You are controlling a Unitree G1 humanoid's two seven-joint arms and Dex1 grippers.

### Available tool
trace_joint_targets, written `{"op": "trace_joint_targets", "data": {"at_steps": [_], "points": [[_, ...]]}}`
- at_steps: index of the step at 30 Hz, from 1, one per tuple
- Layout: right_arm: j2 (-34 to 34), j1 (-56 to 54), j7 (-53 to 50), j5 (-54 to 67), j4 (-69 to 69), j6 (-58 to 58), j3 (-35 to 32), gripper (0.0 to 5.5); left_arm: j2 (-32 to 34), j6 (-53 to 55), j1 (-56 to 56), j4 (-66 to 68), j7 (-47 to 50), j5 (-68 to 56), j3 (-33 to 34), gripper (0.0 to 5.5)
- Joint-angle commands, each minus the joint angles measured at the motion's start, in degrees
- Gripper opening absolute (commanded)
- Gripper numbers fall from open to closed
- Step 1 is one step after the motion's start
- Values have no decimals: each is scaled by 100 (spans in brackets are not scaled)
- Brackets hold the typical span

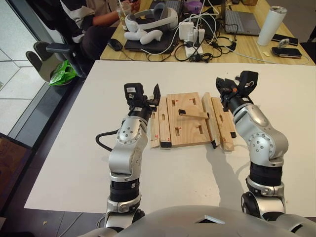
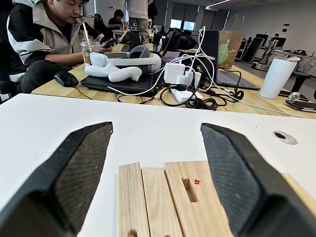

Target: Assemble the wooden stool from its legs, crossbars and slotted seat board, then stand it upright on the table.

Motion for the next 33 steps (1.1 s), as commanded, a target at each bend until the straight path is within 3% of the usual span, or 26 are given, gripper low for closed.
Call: {"op": "trace_joint_targets", "data": {"at_steps": [1, 7, 19, 25, 33], "points": [[312, -317, -145, 103, 766, 17, -380, 174, 15, 123, -75, 107, -83, -24, -42, 334], [547, -865, -369, 0, 2268, -421, -922, 174, 94, 203, -155, 178, -235, -48, -59, 334], [478, -965, -96, -565, 3348, -322, -541, 174, 114, 257, -192, 223, -330, 3, -111, 334], [542, -1002, 149, -462, 3619, -191, -656, 174, 86, 256, -175, 236, -323, 11, -136, 334], [298, -1834, 572, -259, 4716, 130, -941, 174, 15, 222, -194, 220, -230, 35, -101, 334]]}}
